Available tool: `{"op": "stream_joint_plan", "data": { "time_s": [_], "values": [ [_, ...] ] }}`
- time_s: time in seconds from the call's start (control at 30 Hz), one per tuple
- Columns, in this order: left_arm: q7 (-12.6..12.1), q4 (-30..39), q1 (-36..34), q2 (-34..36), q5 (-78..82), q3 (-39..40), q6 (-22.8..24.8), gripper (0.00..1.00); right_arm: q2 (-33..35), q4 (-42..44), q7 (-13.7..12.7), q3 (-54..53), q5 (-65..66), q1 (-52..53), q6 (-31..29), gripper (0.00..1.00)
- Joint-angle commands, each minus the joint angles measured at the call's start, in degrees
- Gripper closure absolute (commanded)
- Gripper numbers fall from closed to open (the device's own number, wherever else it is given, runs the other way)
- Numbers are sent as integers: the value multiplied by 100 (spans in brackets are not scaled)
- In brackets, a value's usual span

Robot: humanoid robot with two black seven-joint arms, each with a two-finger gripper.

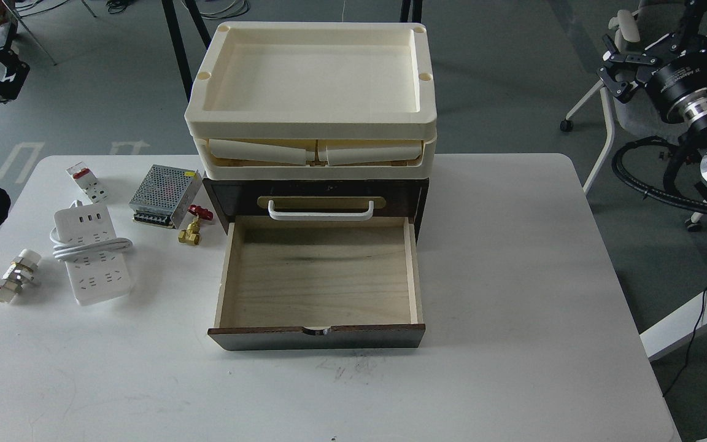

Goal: Put charging cable into cabinet
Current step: 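Move the left gripper in toward the white power strip beside the cabinet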

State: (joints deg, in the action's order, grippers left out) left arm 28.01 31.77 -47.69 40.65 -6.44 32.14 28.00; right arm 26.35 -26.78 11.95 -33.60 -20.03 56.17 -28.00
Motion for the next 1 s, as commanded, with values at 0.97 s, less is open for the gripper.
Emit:
{"op": "stream_joint_plan", "data": {
  "time_s": [0.97],
  "values": [
    [-1, 1970, -162, 37, -61, 1955, 0, 0, 186, 15, 27, -33, -10, -71, 0, 0]
  ]
}}
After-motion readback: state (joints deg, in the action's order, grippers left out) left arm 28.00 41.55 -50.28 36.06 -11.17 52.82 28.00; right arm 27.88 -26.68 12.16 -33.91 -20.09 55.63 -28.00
